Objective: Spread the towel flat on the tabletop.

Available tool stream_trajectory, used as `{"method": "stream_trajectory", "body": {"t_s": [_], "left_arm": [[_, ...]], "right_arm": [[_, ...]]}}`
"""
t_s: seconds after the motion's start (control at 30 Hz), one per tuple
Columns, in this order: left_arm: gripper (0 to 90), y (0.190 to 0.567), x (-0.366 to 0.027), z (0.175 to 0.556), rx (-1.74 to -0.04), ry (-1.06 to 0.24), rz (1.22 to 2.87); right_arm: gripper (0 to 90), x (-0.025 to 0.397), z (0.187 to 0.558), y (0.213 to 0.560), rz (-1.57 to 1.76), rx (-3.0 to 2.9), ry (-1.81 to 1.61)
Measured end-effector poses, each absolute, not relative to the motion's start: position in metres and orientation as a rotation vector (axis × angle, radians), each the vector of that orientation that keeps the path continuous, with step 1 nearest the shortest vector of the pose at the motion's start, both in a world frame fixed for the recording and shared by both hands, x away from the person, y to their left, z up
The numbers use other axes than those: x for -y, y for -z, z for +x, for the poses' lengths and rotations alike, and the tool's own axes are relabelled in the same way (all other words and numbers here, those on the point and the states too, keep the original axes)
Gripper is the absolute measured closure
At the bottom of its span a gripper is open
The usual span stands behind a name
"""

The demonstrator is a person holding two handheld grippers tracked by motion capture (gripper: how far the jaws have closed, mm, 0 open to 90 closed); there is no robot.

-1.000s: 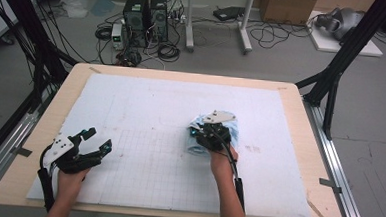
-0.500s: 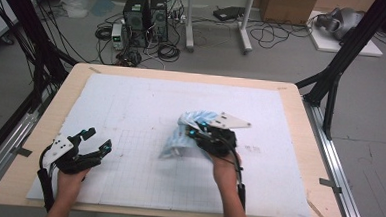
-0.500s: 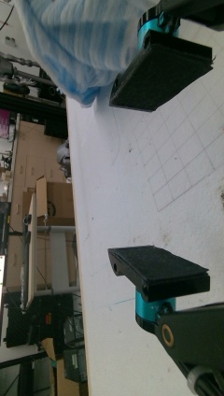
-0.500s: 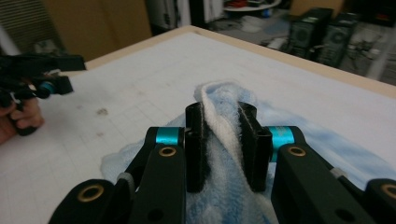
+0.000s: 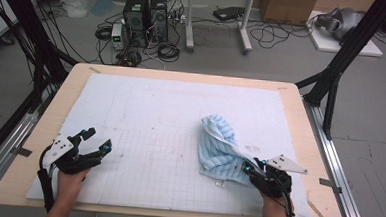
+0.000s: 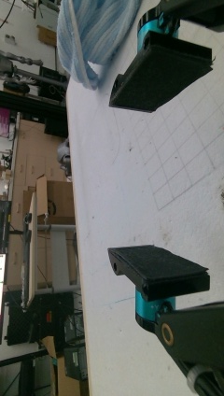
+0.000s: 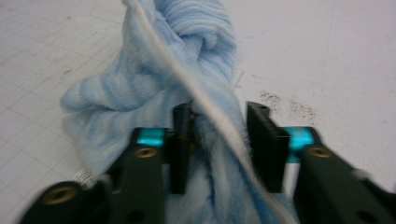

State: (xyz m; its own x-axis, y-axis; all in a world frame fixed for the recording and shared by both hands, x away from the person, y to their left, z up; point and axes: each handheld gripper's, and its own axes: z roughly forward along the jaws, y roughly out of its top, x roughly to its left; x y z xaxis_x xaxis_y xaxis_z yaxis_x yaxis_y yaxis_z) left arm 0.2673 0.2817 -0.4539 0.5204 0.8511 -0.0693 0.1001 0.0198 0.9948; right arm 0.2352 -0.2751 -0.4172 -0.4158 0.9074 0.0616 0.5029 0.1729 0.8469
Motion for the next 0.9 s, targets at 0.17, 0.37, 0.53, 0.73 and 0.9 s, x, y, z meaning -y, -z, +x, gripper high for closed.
{"method": "stream_trajectory", "body": {"t_s": [0.17,0.37,0.53,0.73,0.9], "left_arm": [[23.4,0.454,-0.282,0.267,-0.876,-0.72,1.454],[23.4,0.454,-0.282,0.267,-0.87,-0.72,1.458],[23.4,0.454,-0.282,0.267,-0.872,-0.717,1.448],[23.4,0.454,-0.282,0.267,-0.867,-0.719,1.446],[23.4,0.454,-0.283,0.267,-0.875,-0.713,1.447]], "right_arm": [[27.1,0.268,0.24,0.396,1.207,-1.902,-1.337],[18.3,0.218,0.282,0.377,1.088,-1.984,-1.365],[17.7,0.164,0.329,0.38,1.044,-2.132,-1.114],[24.5,0.133,0.365,0.405,1.104,-2.244,-0.762],[66.9,0.133,0.368,0.413,1.1,-2.344,-0.792]]}}
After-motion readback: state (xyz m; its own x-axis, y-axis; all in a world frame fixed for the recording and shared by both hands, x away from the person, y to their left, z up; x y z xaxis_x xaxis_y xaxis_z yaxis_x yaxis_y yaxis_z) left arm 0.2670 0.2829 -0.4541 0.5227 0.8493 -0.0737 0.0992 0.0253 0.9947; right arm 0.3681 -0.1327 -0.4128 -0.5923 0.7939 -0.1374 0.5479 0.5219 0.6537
